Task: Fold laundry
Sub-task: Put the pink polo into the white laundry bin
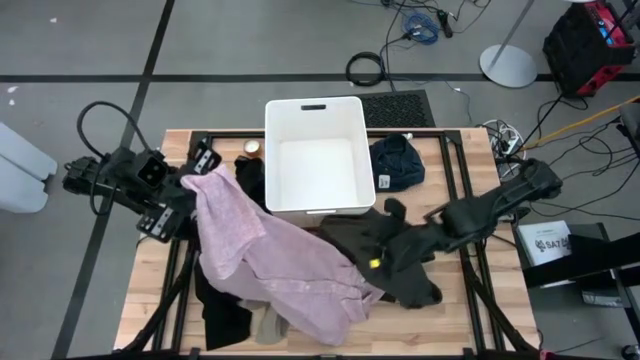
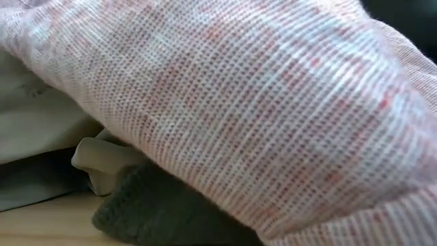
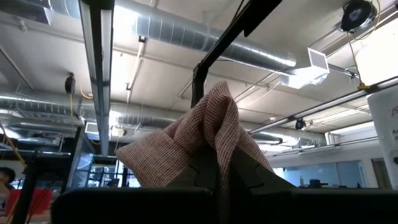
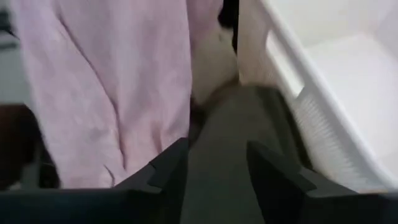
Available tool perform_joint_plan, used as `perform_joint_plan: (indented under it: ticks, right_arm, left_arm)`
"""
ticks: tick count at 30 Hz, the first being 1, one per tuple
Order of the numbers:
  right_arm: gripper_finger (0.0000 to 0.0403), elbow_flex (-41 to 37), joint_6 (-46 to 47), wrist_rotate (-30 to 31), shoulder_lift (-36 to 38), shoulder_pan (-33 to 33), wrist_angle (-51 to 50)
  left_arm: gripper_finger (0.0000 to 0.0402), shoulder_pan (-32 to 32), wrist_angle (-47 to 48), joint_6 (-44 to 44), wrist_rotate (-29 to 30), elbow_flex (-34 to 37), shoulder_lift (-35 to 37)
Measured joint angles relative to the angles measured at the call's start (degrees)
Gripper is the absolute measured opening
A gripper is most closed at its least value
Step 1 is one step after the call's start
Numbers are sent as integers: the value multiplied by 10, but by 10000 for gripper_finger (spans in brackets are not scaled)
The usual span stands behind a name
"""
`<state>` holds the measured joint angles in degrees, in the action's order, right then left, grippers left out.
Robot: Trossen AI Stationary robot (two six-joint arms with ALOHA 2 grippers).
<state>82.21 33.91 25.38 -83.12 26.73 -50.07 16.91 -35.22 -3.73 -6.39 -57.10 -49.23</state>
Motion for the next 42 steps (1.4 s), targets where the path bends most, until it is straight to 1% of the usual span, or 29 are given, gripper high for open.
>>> perform_joint_plan:
  ticks: [5, 10, 13, 15, 16, 20, 21, 25, 26, 28, 30, 32, 36, 38, 40, 42]
  right_arm:
    - [157, 0, 16, -1, -61, 0, -12]
    - [157, 0, 18, -2, -88, -4, -16]
    - [152, 0, 36, -2, -96, -6, -36]
    - [133, 0, 57, -3, -102, -8, -69]
    - [117, 0, 71, -6, -106, -9, -92]
    - [24, 0, 137, -15, -119, -13, -214]
    - [13, 0, 164, -14, -121, -13, -250]
    - [8, 0, 319, -27, -123, -15, -403]
    - [5, -4, 344, -38, -121, -16, -406]
    - [3, -21, 364, -61, -105, -17, -381]
    - [3, -21, 385, -87, -102, -23, -387]
    - [3, -23, 389, -103, -107, -23, -401]
    - [5, -29, 331, -102, -106, -24, -385]
    - [14, -28, 292, -102, -107, -24, -373]
    - [29, -28, 257, -98, -106, -24, -367]
    - [47, -28, 221, -78, -105, -24, -359]
  left_arm:
    - [13, 0, 3, -3, 0, 0, 0]
    - [13, 0, 7, -3, 1, 0, 0]
    - [13, 0, 11, -2, 2, 0, 0]
    - [13, 0, 13, -2, 2, 0, 0]
    - [13, 0, 13, -2, 2, 0, 0]
    - [13, 0, 13, -3, 2, 0, 0]
    - [13, 0, 13, -3, 2, 0, 0]
    - [13, 0, 13, -3, 2, 0, 0]
    - [13, 0, 13, -3, 2, 0, 0]
    - [13, 0, 13, -3, 2, 1, 0]
    - [13, -1, 13, -3, 5, 1, 0]
    - [13, -1, 14, -3, 5, 1, 0]
    - [13, -1, 15, -3, 7, 1, 0]
    - [13, 0, 15, -4, 14, 1, 3]
    - [13, 0, 18, -3, 36, 1, 11]
    - [13, 0, 22, 7, 61, 1, 23]
